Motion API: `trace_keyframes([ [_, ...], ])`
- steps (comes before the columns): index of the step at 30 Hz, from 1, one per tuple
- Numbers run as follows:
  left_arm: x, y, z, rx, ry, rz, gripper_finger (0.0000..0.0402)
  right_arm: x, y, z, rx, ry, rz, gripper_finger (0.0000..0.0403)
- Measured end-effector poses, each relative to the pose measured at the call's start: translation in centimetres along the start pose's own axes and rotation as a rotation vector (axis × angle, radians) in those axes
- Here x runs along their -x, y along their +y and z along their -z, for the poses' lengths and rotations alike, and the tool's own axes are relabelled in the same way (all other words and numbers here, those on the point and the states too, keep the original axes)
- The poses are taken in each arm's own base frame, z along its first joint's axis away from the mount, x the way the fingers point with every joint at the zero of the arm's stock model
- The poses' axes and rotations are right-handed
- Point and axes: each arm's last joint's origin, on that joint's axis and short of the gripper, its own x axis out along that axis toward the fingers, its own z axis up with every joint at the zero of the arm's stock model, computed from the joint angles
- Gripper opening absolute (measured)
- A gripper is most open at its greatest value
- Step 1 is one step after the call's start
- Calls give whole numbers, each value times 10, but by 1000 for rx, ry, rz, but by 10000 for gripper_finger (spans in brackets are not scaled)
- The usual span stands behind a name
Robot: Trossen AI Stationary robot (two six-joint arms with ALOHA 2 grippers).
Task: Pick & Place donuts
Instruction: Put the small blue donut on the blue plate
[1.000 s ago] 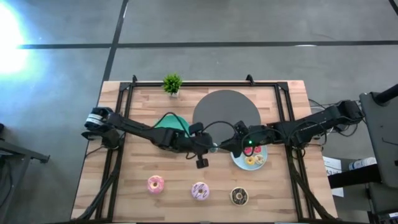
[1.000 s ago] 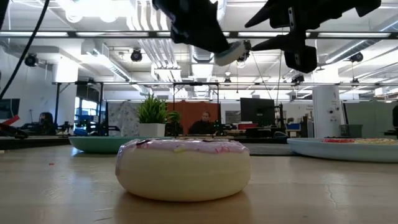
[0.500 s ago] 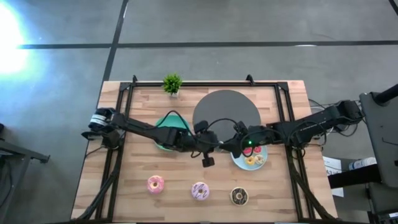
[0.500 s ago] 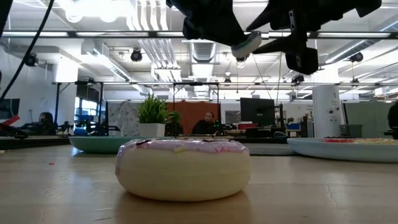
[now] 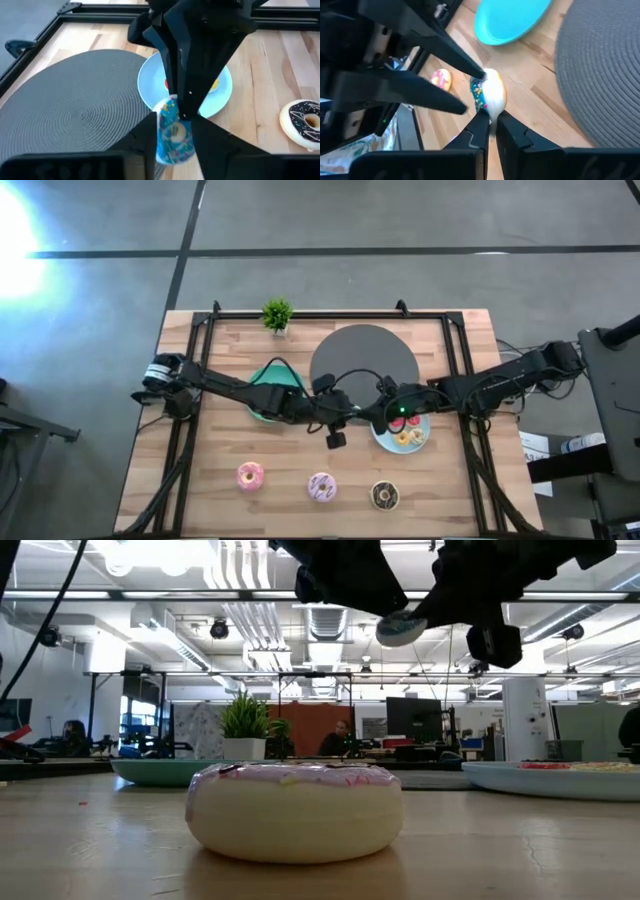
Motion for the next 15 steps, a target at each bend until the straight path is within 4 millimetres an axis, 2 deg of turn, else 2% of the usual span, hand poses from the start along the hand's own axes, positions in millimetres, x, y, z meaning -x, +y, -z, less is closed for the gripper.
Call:
trace_keyframes([
  [5,1,1,6,-17,43,-85,146,2,-8,4,-56,38,84,15],
  [8,3,2,12,-36,98,-141,170,7,-18,9,-81,131,185,14],
  [12,8,-2,19,-44,159,-145,181,16,-33,19,-74,294,320,14],
  [15,10,-6,23,-51,186,-142,181,19,-36,22,-60,397,323,13],
])
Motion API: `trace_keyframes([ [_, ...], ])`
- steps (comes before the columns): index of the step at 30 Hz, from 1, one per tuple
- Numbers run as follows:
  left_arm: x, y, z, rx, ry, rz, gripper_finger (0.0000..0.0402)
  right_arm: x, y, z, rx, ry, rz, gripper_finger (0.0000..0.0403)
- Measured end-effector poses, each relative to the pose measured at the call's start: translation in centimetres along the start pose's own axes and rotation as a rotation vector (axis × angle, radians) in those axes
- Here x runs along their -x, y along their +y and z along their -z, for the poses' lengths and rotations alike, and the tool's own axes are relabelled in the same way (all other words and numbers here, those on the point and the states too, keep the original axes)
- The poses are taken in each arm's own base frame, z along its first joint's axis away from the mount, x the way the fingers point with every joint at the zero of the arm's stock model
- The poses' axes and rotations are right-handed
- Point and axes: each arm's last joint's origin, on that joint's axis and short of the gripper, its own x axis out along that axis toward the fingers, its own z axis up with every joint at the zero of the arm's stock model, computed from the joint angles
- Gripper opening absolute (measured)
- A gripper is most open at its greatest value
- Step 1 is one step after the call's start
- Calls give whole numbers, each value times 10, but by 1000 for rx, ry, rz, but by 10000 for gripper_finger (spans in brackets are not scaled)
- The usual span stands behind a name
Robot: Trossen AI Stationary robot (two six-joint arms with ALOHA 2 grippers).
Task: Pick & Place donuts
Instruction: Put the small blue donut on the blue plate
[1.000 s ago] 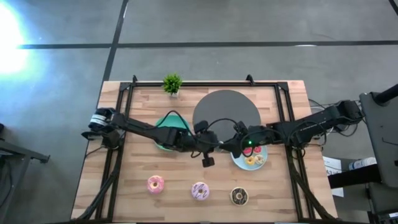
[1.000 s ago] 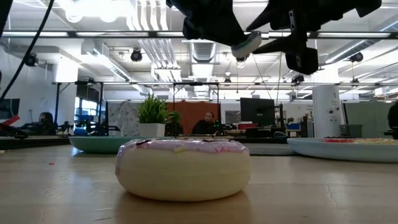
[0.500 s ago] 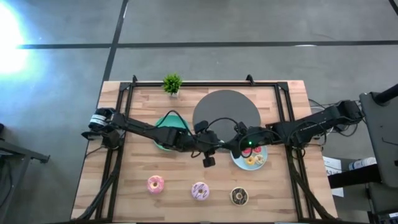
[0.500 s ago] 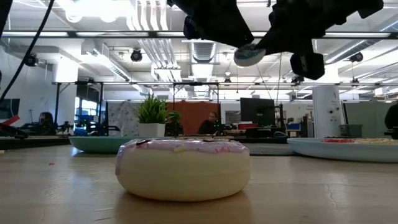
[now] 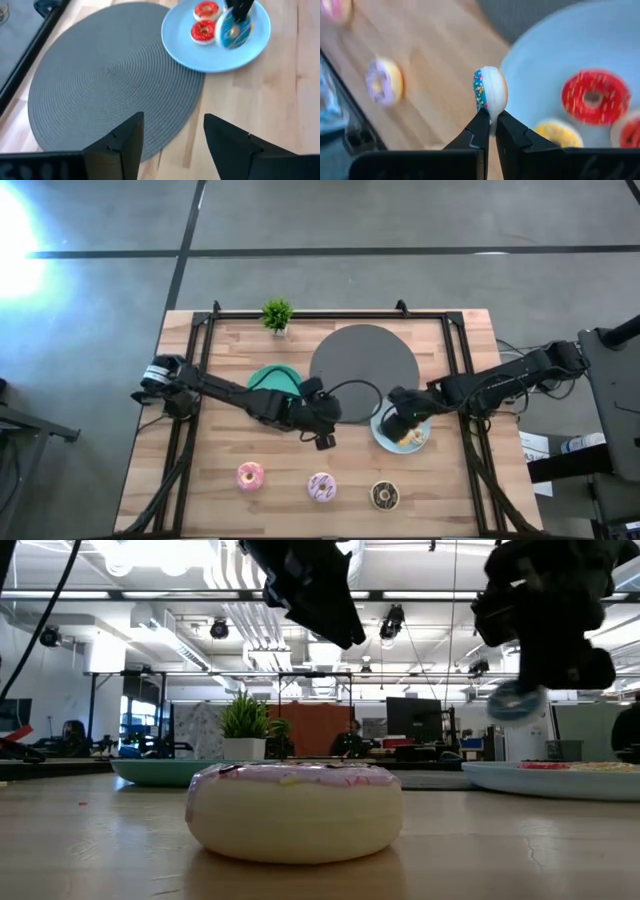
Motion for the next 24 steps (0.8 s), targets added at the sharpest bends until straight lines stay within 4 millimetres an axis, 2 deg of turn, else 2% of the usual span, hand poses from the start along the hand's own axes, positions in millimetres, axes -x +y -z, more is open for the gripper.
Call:
trace_keyframes([
  [4,2,-3,3,14,14,3,181,-5,-4,3,11,65,9,13],
  [10,2,-3,3,34,18,2,181,-24,-11,4,0,117,71,13],
  [20,2,-2,6,54,42,-5,181,-50,-8,0,56,138,145,13],
  [24,2,-2,9,54,66,-13,181,-54,-9,-1,72,110,178,32],
])
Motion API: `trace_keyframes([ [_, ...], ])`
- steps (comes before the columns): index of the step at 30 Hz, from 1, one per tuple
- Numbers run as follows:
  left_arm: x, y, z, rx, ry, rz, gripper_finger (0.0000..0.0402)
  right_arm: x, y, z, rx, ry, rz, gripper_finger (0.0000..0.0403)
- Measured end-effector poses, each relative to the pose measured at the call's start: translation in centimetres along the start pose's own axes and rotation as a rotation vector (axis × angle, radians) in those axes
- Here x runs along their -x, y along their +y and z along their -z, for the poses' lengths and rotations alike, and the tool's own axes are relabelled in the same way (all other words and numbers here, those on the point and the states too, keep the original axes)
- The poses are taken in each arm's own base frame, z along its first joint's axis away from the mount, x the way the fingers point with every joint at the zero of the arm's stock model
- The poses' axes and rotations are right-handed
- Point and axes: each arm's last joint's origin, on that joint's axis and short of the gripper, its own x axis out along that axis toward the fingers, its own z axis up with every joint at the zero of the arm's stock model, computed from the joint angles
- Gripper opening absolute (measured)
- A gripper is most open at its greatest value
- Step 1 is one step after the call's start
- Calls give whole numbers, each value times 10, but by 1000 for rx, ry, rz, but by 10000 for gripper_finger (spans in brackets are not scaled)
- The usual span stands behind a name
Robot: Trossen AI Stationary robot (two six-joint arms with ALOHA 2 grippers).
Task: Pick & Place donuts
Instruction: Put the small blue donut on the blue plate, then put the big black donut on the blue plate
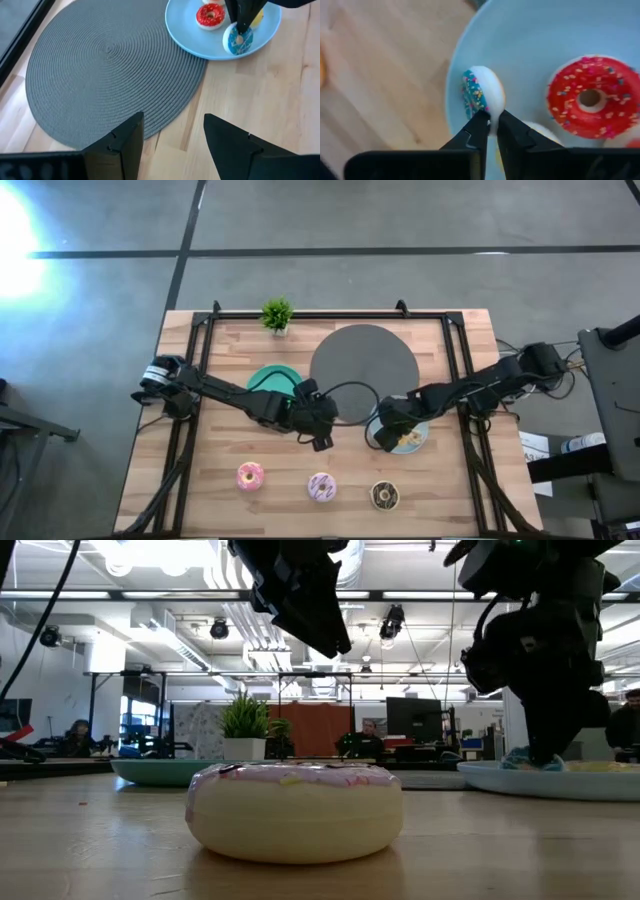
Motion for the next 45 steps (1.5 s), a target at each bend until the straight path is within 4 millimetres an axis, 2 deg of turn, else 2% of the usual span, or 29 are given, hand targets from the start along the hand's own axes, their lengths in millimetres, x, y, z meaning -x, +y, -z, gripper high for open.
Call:
trace_keyframes([
  [9,0,0,1,0,5,-1,181,3,-4,1,23,-13,54,103],
  [17,4,0,5,-47,36,-8,181,20,4,3,175,-189,200,128],
  [19,8,-2,7,-79,46,-4,181,26,8,4,251,-207,227,131],
  [22,12,-5,15,-121,60,3,181,32,21,10,469,-213,199,134],
  [26,13,-11,28,-144,100,13,181,42,43,31,801,-205,140,134],
  [29,14,-16,35,-122,115,40,181,45,54,49,901,-165,59,132],
  [32,16,-20,45,-118,132,45,181,42,68,65,958,-113,-68,136],
  [36,21,-22,54,-123,143,52,181,30,77,82,1007,-90,-132,146],
  [42,28,-24,60,-101,138,64,181,8,92,86,994,-23,-143,174],
  [45,33,-21,65,-72,141,65,181,-2,99,87,915,28,-110,191],
])
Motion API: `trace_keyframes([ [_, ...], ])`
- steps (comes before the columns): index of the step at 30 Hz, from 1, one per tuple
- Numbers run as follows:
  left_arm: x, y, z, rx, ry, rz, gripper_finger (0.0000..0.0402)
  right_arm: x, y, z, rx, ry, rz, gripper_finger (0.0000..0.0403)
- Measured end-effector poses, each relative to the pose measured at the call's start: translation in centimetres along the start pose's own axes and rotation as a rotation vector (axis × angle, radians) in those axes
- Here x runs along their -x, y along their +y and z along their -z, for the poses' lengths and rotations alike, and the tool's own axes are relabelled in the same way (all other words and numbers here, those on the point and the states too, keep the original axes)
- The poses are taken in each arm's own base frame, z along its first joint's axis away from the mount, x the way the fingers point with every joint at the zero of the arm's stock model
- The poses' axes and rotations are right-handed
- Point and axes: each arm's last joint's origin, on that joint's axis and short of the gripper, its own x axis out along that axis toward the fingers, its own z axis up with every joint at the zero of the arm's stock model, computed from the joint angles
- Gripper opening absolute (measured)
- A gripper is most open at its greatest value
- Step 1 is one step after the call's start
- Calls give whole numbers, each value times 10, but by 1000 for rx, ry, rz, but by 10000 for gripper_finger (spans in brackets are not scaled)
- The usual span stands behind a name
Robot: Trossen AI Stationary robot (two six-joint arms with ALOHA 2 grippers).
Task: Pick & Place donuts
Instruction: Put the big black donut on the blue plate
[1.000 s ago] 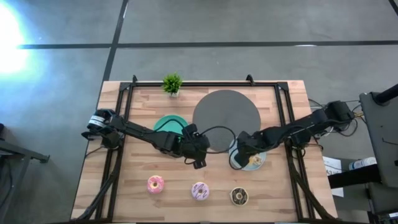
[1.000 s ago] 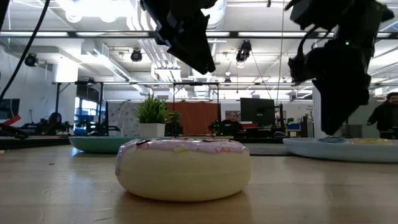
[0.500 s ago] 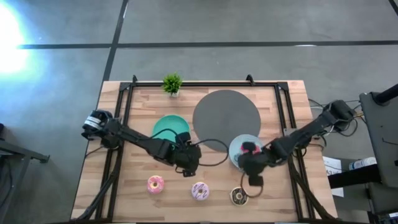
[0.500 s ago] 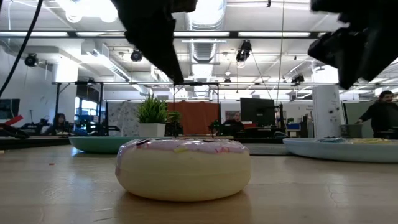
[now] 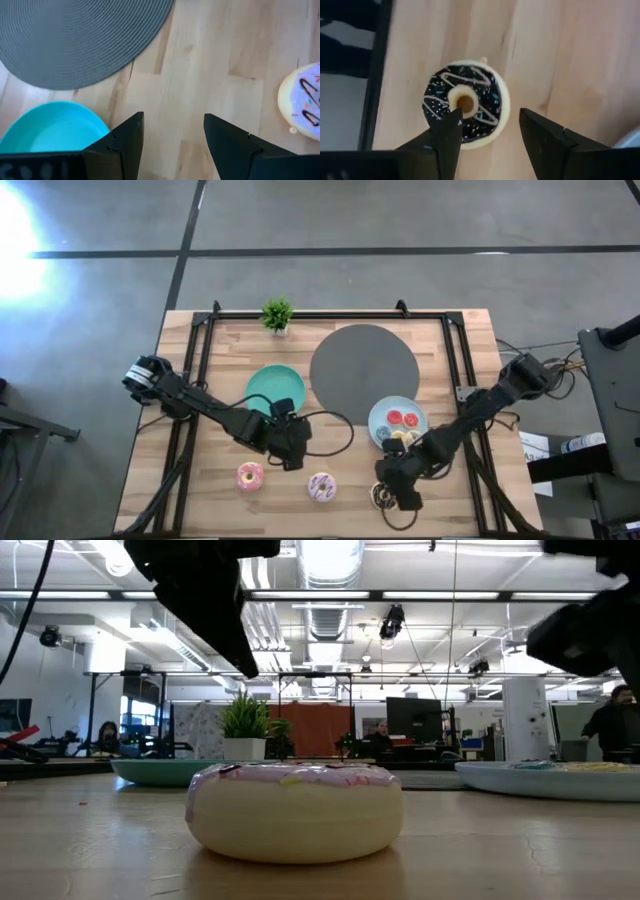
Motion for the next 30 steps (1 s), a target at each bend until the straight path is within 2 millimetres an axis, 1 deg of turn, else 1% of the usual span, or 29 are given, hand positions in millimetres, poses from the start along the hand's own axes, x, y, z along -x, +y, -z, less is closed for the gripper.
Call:
trace_keyframes([
  [2,3,0,5,20,1,4,181,-2,1,-1,-113,29,25,198],
  [5,9,2,10,40,-15,1,181,0,5,0,-280,13,35,203],
  [9,13,8,22,52,-28,-23,181,4,12,17,-529,-10,49,203],
  [13,15,17,35,63,-44,-37,181,-1,13,37,-790,-23,54,203],
  [16,18,25,44,80,-72,-28,181,-7,13,40,-936,-72,-1,203],
  [19,23,32,50,110,-116,-14,181,-14,13,40,-1019,-87,-54,203],
  [22,29,40,56,135,-136,-14,181,-21,11,43,-1066,-86,-54,203],
  [24,32,45,60,141,-146,-16,181,-25,12,43,-1091,-89,-73,203],
  [30,41,56,70,157,-171,-14,181,-38,11,47,-1124,-46,-45,203],
])
